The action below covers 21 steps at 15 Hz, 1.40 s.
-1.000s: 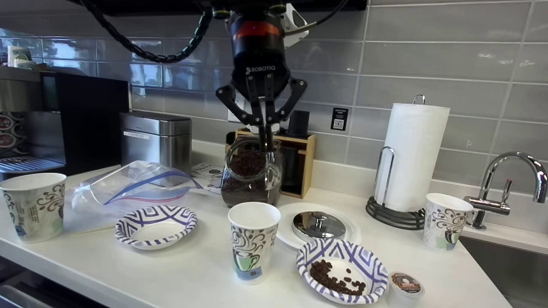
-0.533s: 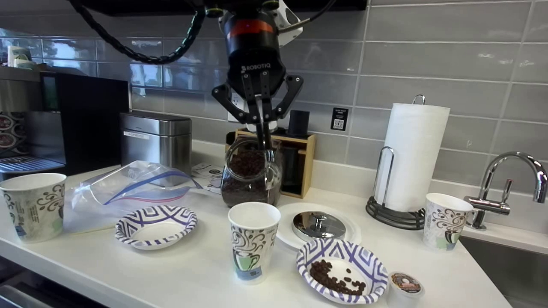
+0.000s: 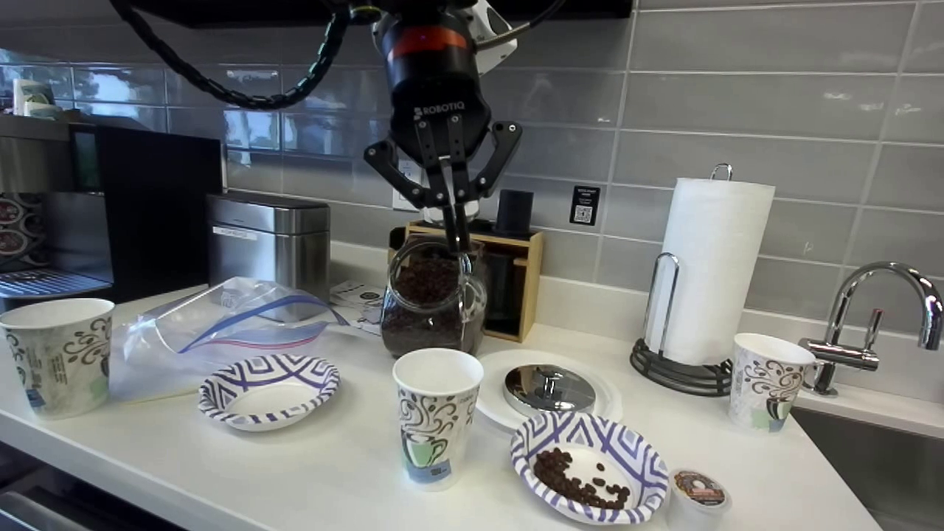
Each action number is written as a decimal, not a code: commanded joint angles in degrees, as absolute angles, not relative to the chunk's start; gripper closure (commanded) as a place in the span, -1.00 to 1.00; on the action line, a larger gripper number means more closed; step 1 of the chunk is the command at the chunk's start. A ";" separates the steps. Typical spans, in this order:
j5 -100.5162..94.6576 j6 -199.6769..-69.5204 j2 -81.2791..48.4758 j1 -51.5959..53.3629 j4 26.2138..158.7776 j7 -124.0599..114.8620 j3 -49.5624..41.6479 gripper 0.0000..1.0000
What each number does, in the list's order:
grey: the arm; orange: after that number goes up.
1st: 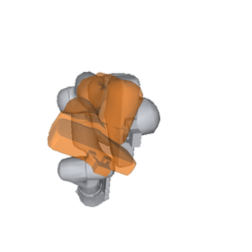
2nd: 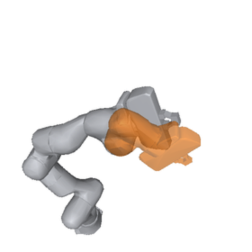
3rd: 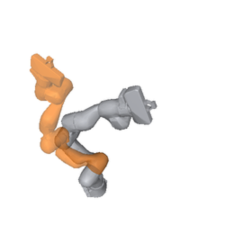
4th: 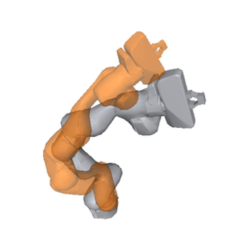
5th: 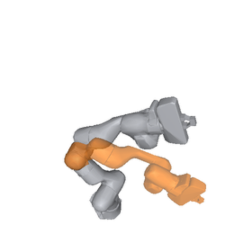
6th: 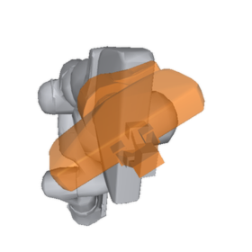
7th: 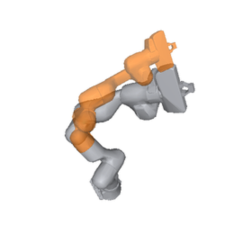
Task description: Use the silver ladle to put some of the coffee beans into the paper cup on the right
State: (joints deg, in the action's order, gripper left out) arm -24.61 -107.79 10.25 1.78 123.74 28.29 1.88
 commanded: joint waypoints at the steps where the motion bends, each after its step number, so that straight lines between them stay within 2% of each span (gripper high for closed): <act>1: -24.95 -106.98 12.12 2.23 125.39 27.33 1.66 0.98; 12: 4.38 -115.66 9.06 1.26 124.32 33.33 -5.93 0.98; 21: 26.71 -117.37 2.94 0.44 121.56 45.15 -6.84 0.98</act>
State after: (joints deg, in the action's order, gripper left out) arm 21.03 -117.05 5.67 1.09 123.33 41.27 -6.96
